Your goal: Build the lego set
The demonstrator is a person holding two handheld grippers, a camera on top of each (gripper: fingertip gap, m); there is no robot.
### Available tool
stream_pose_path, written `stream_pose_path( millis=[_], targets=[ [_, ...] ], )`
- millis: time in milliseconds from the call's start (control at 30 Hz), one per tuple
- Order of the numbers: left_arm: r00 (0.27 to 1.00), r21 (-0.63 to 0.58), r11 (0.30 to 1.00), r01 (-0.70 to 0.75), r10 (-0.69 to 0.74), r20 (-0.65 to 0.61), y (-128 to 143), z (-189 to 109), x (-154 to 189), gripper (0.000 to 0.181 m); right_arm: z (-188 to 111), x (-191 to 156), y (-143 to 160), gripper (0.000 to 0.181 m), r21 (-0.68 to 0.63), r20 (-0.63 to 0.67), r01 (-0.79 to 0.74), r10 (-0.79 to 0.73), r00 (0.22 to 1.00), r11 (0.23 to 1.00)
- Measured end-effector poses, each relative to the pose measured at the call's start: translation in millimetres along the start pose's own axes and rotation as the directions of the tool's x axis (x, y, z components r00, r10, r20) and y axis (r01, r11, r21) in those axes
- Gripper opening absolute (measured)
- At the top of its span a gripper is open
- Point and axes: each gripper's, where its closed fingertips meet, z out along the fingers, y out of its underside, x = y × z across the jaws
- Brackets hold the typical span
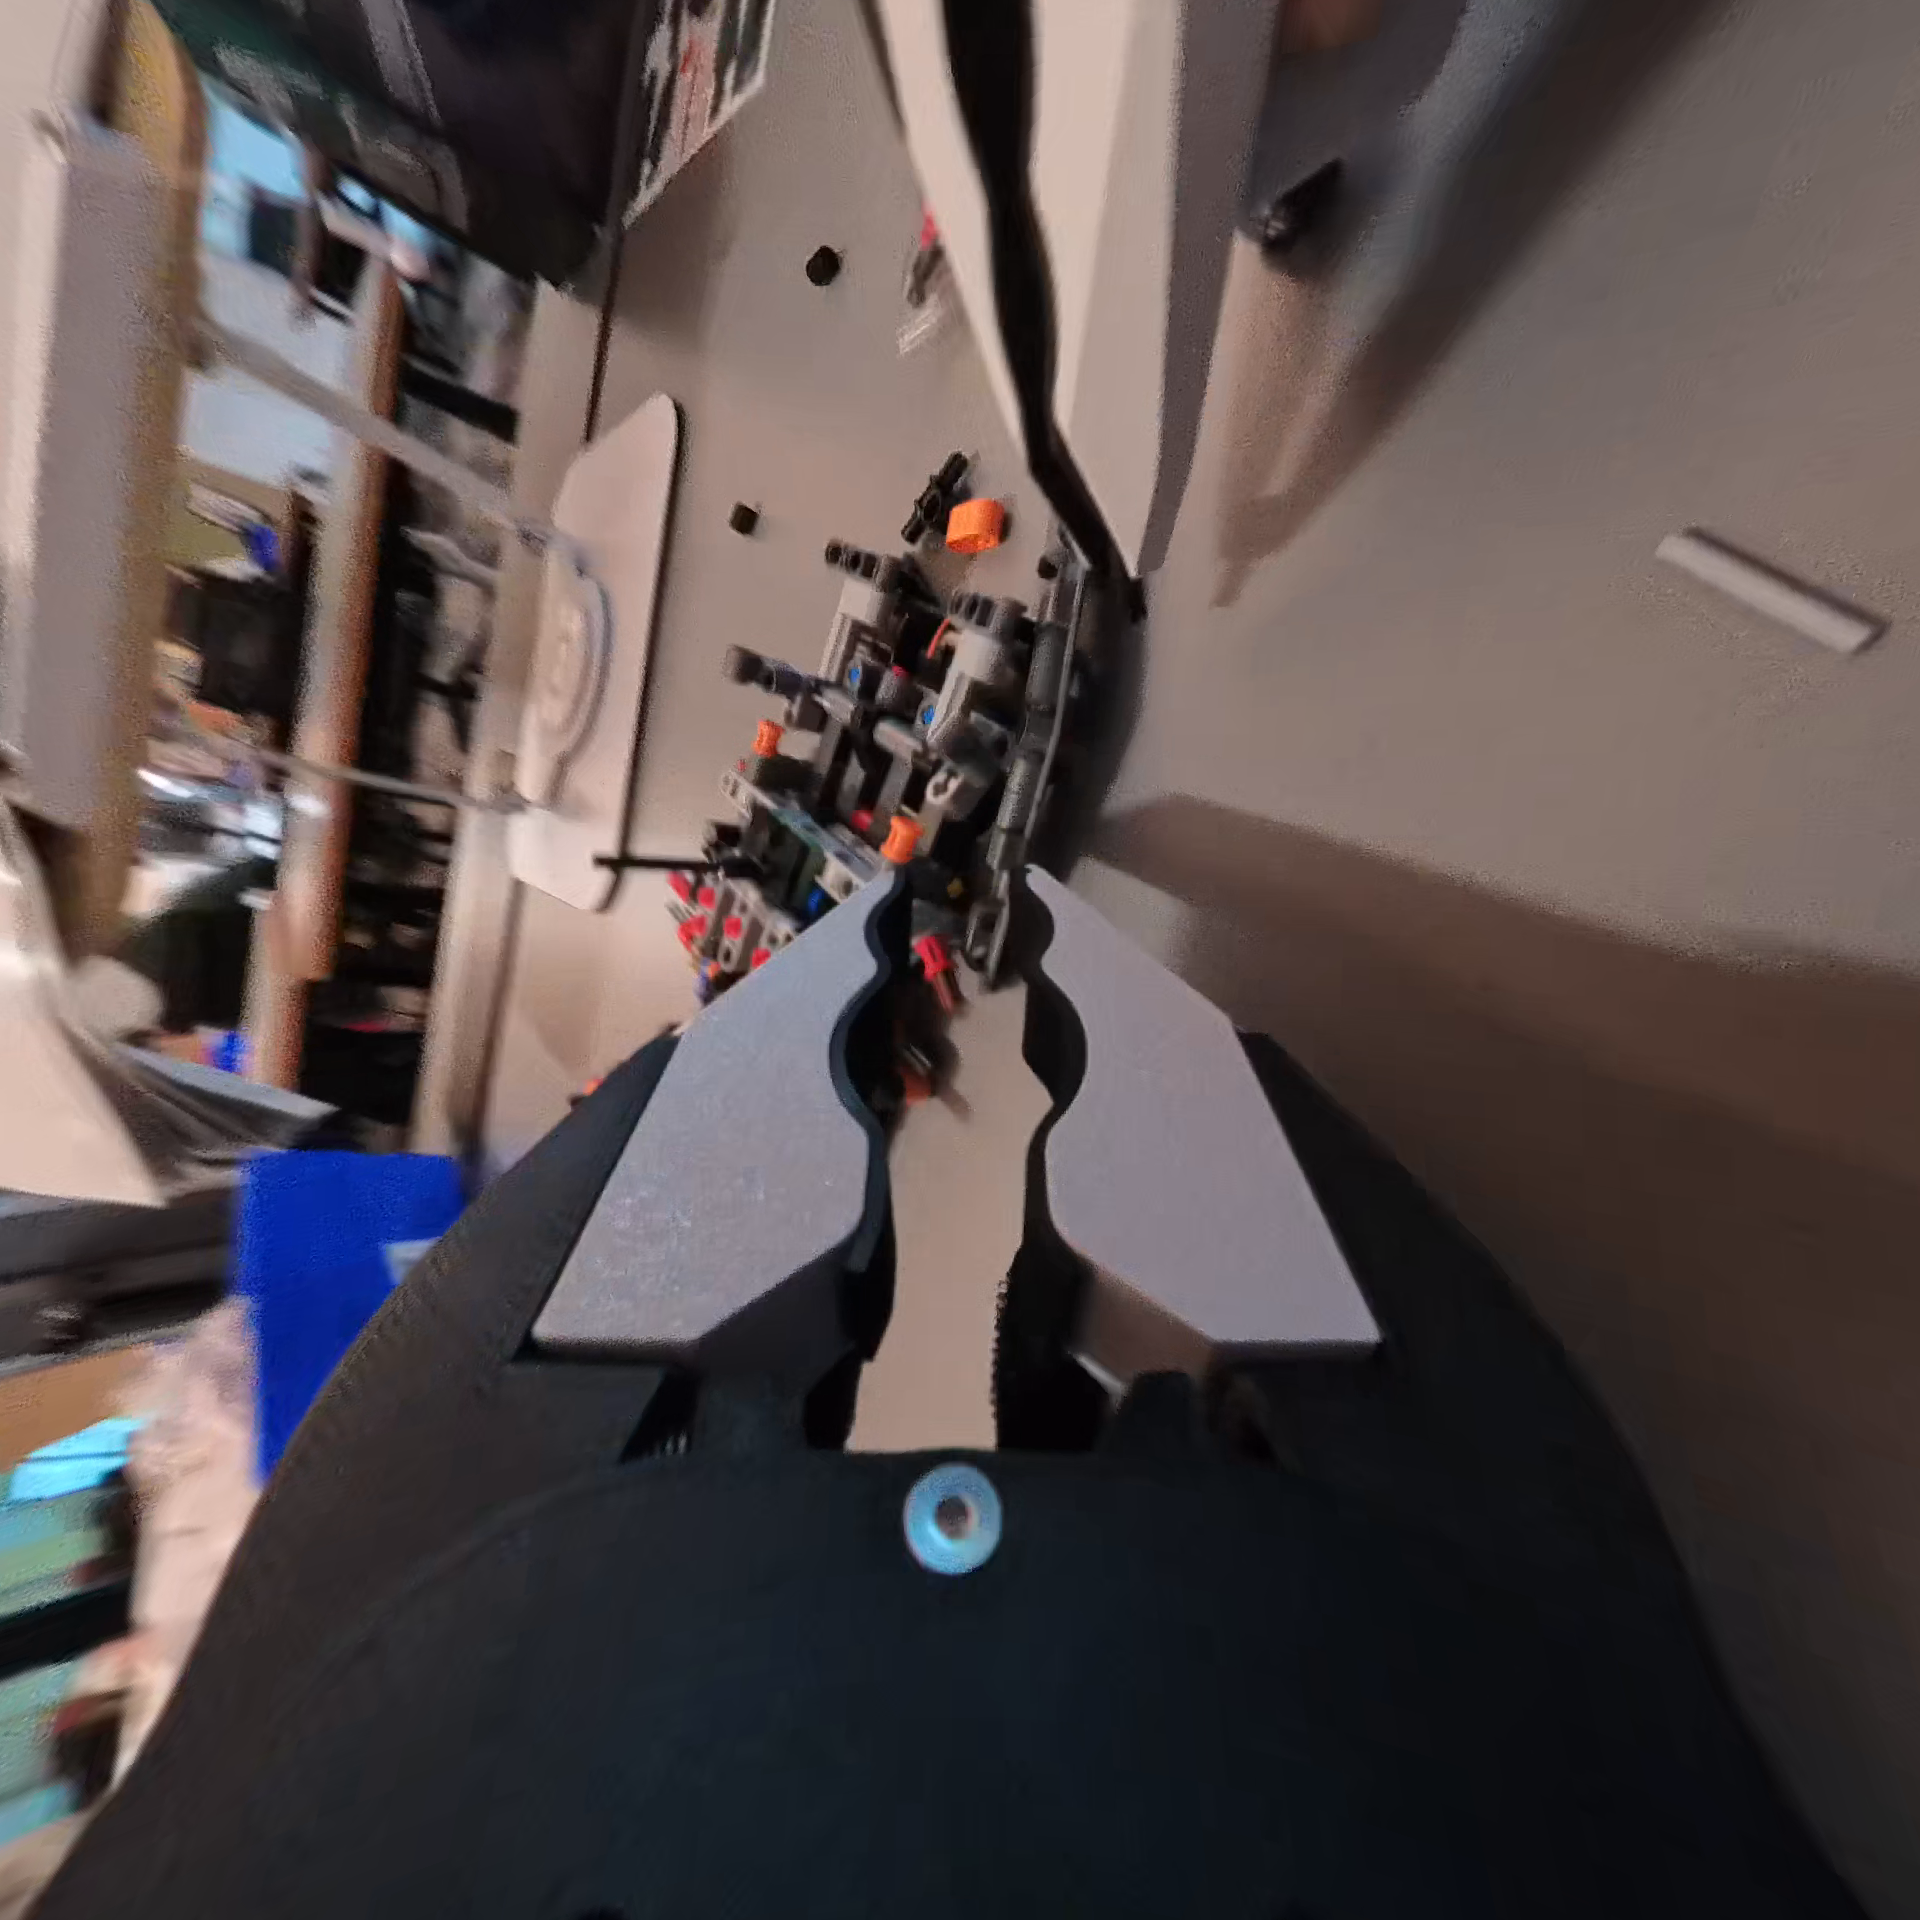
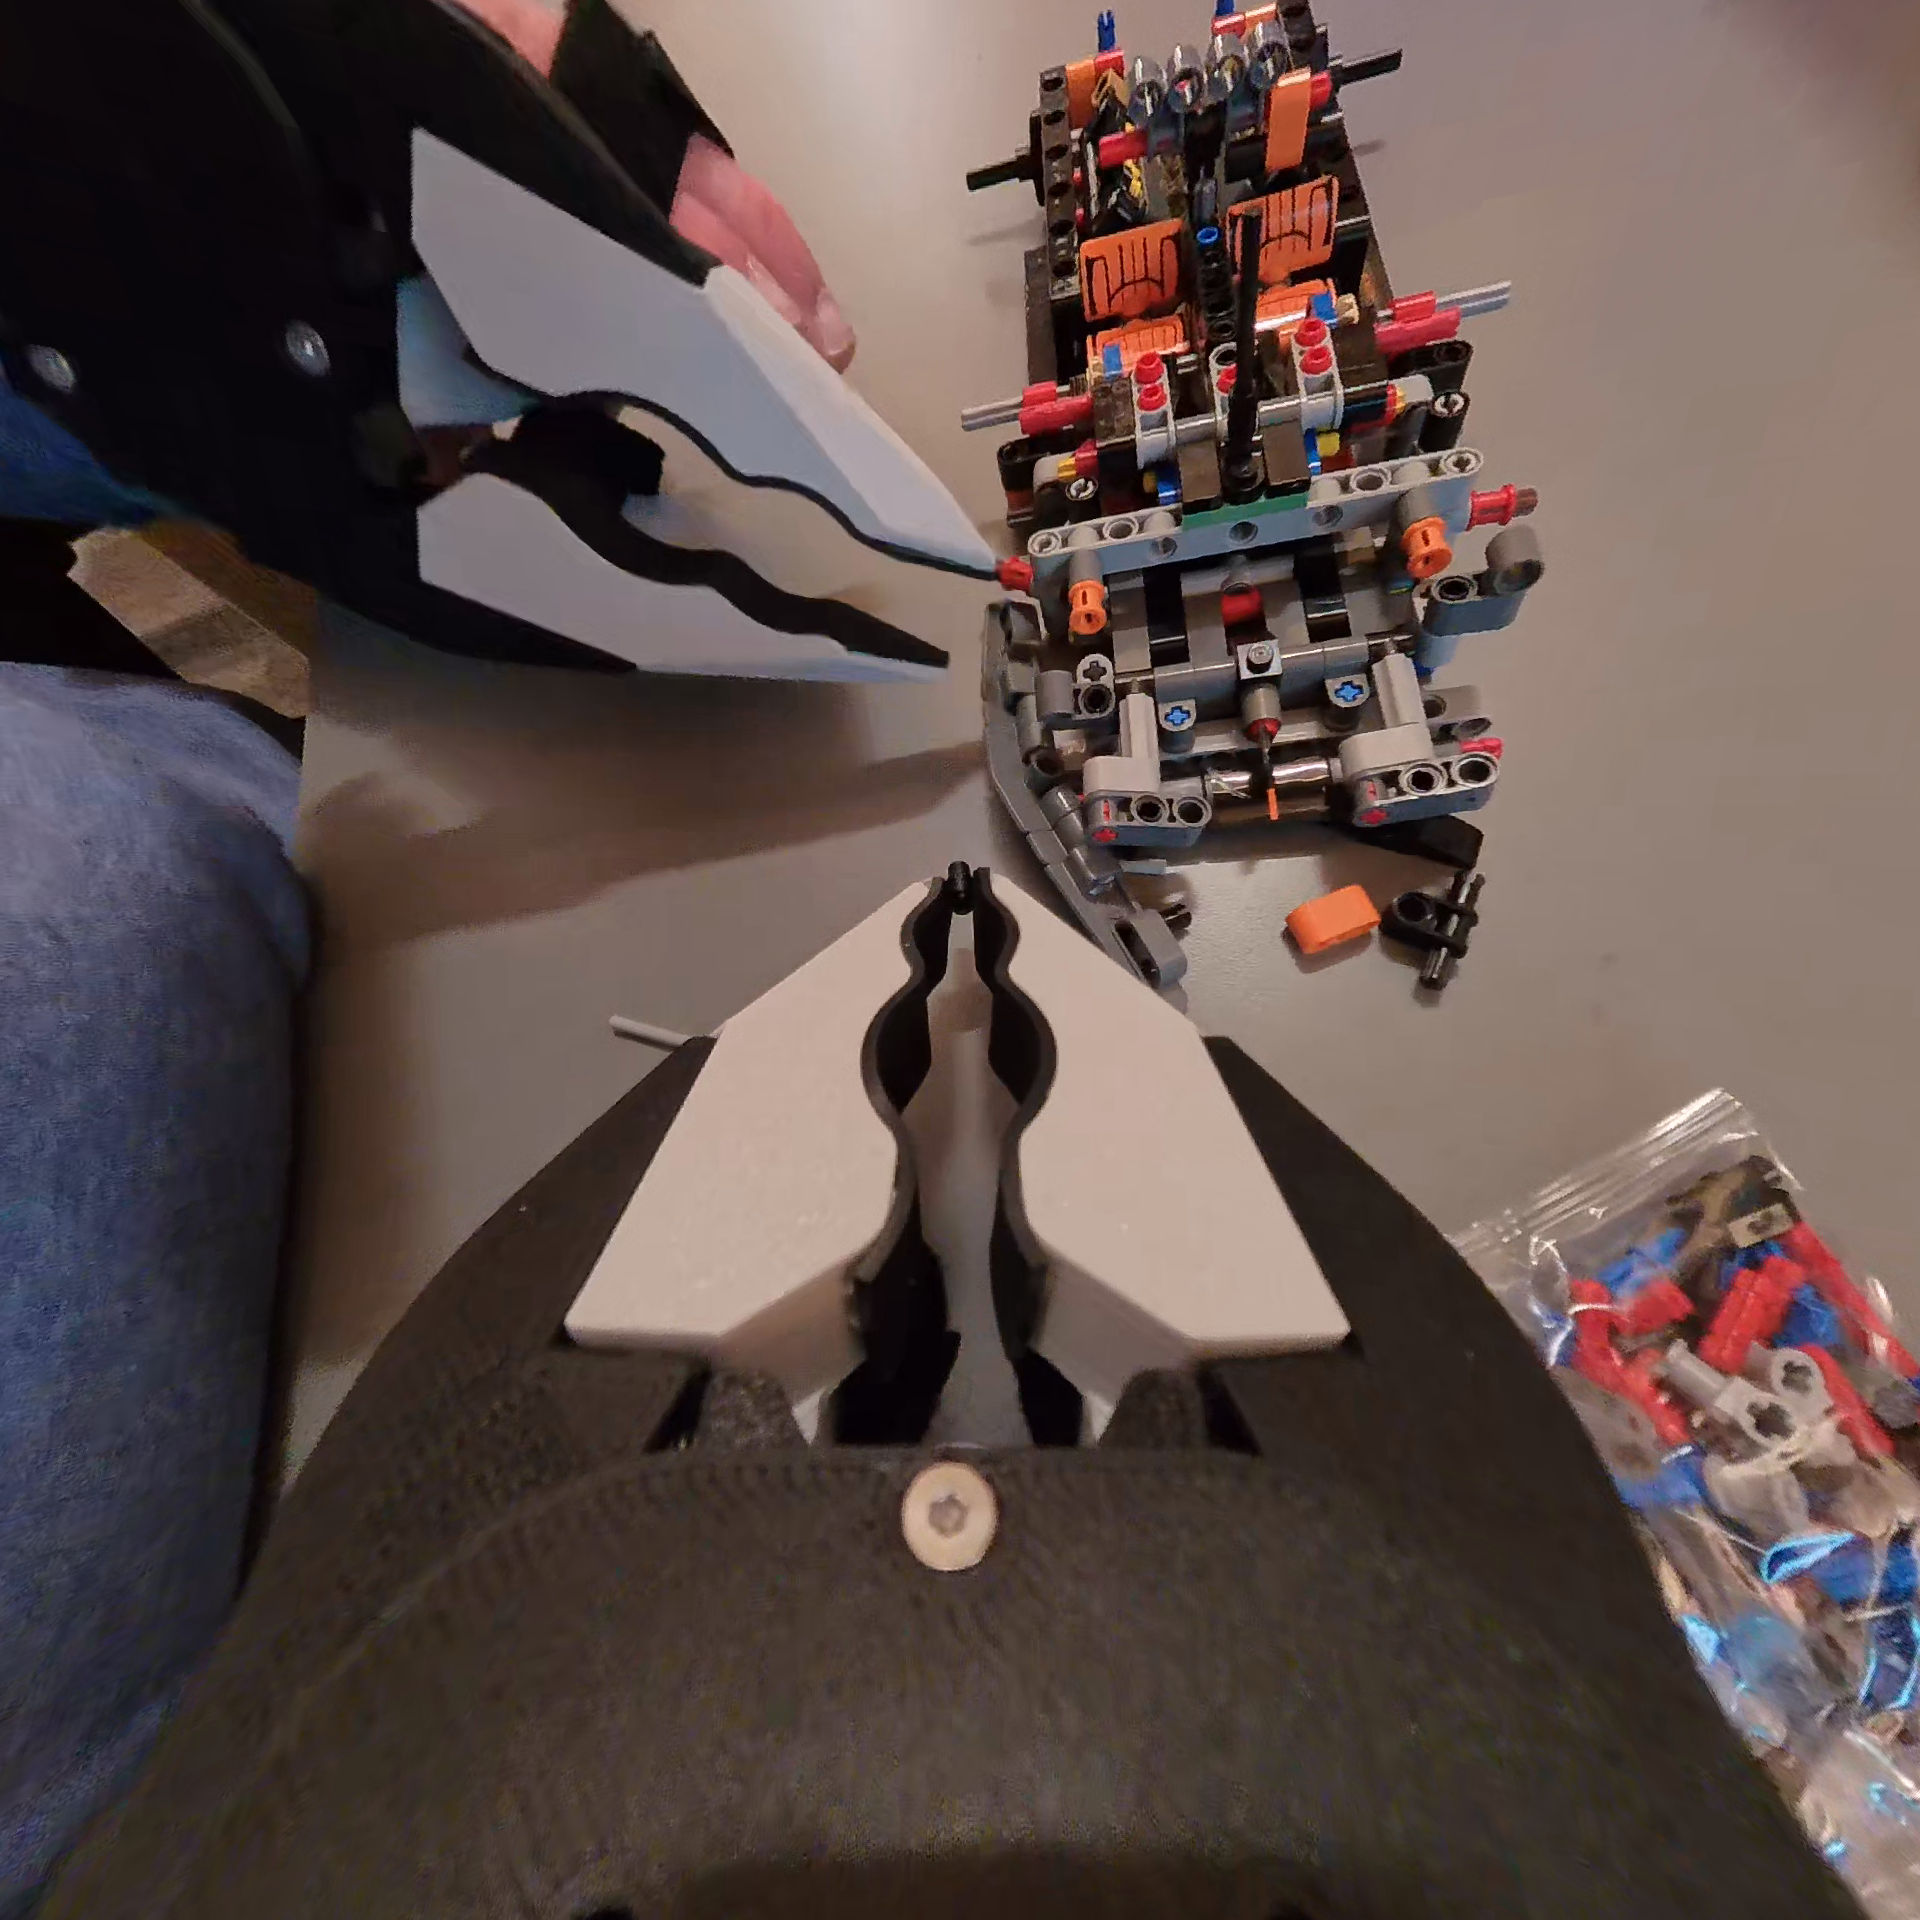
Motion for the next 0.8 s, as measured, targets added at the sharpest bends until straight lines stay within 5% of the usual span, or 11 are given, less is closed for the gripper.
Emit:
stream_pose_path(
  millis=[100, 333, 800],
  targets=[
    [0.989, 0.024, 0.989, 0.148, -0.147, -0.033, 2.7, -9.4, -6.2, 0.016, -5.0, 3.0, -4.0, 0.002, 0.021, -0.001, -0.009, 0.009, 1.0, 1.0],
    [0.99, 0.019, 0.991, -0.131, 0.132, -0.051, -1.7, 7.6, 14.9, 0.012, -10.1, 6.4, -6.0, 0.002, 0.04, 0.0, -0.009, 0.009, 1.0, 0.999],
    [0.994, -0.016, 0.996, -0.083, 0.081, -0.073, 1.7, 20.5, 8.7, 0.006, -23.1, 4.4, -12.3, 0.001, 0.087, 0.007, -0.004, 0.004, 1.0, 0.996]
  ],
)
